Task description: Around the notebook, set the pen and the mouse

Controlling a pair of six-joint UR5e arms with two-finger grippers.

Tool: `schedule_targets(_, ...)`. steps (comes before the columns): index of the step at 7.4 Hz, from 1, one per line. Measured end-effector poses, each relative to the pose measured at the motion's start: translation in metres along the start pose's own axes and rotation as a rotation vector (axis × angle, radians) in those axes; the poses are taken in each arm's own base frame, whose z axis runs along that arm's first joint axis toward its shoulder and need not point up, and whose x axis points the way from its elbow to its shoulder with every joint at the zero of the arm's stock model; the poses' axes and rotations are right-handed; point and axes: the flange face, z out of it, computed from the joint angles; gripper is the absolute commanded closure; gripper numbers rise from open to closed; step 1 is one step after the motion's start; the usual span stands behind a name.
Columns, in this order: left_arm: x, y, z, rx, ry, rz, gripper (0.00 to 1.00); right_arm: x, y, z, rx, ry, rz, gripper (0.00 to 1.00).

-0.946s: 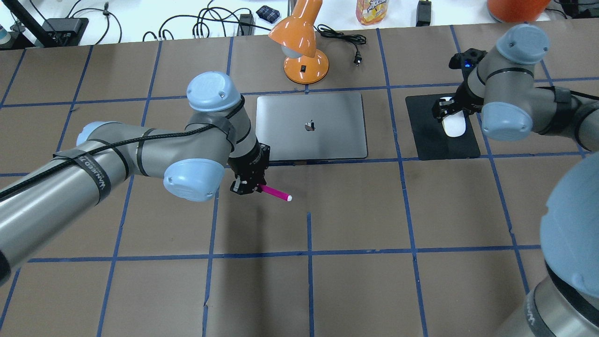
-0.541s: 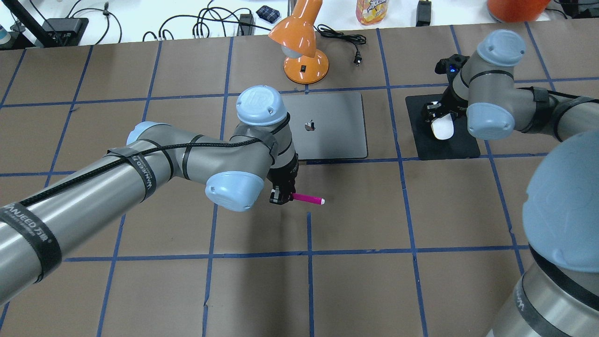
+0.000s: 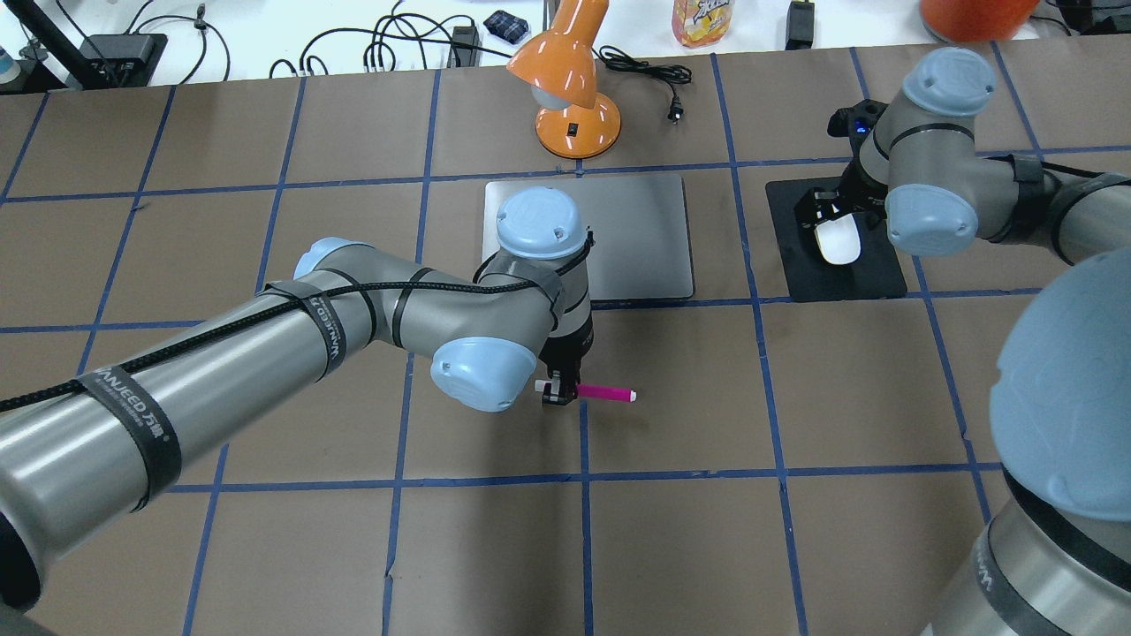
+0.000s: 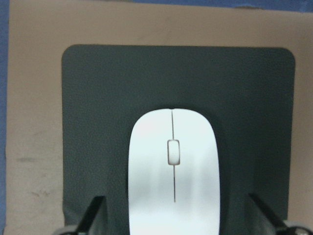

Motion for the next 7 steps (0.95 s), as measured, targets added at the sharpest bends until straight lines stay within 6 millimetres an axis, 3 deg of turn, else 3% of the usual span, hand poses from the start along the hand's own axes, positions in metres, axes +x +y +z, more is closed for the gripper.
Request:
schedule_targets(1,-0.001,0.000,0.001,0.006,-0.001,0.004,0.11,-0.003,0.004,-0.026,-0.008,-0.002,0.001,0.00)
schedule_targets(2,-0.001,-0.001,-0.004,0.018,0.010,0.010,0.10,-0.009,0.013,-0.063,-0.023,-0.007,-0.002,0.00)
schedule_targets(4,0.002,-0.011,-0.036,0.033,0.074,0.091,0.08,-0.033,0.041,-0.154,-0.057,-0.021,-0.016,0.00)
schedule_targets(5,0.007,-0.026,-0.061,0.031,0.105,0.154,0.08,-0.055,0.053,-0.202,-0.082,-0.029,-0.016,0.00)
schedule_targets(7,0.014,-0.086,-0.123,0.016,0.127,0.321,0.08,-0.120,0.076,-0.290,-0.139,-0.026,0.001,0.00)
